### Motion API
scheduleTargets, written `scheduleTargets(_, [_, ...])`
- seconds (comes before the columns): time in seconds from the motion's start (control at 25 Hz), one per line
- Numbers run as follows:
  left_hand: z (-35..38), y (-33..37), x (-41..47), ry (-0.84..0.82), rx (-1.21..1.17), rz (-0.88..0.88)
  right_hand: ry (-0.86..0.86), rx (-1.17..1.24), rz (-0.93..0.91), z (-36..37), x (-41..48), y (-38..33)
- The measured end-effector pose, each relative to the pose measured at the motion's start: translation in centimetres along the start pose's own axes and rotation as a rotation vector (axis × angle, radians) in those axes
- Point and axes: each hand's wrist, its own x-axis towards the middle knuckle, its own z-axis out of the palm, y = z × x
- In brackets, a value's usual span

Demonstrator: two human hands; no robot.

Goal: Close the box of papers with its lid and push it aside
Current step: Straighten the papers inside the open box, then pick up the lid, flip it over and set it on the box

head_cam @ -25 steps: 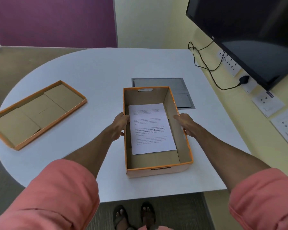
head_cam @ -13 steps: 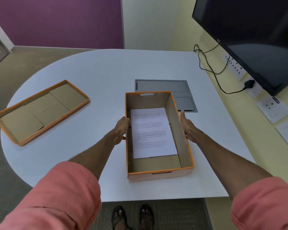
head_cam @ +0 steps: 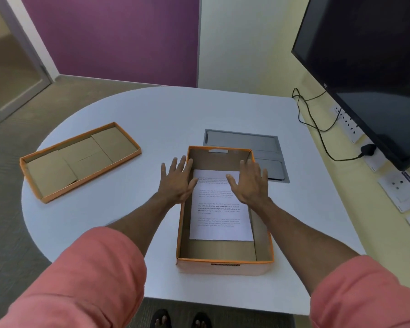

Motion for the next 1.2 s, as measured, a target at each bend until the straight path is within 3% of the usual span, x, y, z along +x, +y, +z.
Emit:
scheduleTargets(0.44, [-3.8, -7.8, -1.2, 0.113, 0.046, -0.083, 0.043, 0.061, -0.249, -0.5, 3.1, -10.9])
scheduleTargets(0.84, [-8.1, -23.7, -0.6, 0.074, 0.083, -0.153, -0.002, 0.058, -0.383, 1.2, 8.4, -27.3])
scheduleTargets(1.2, [-9.7, -38.8, 3.5, 0.006, 0.100, -0.163, -0.062, 0.041, -0.364, 5.6, 14.5, -40.7])
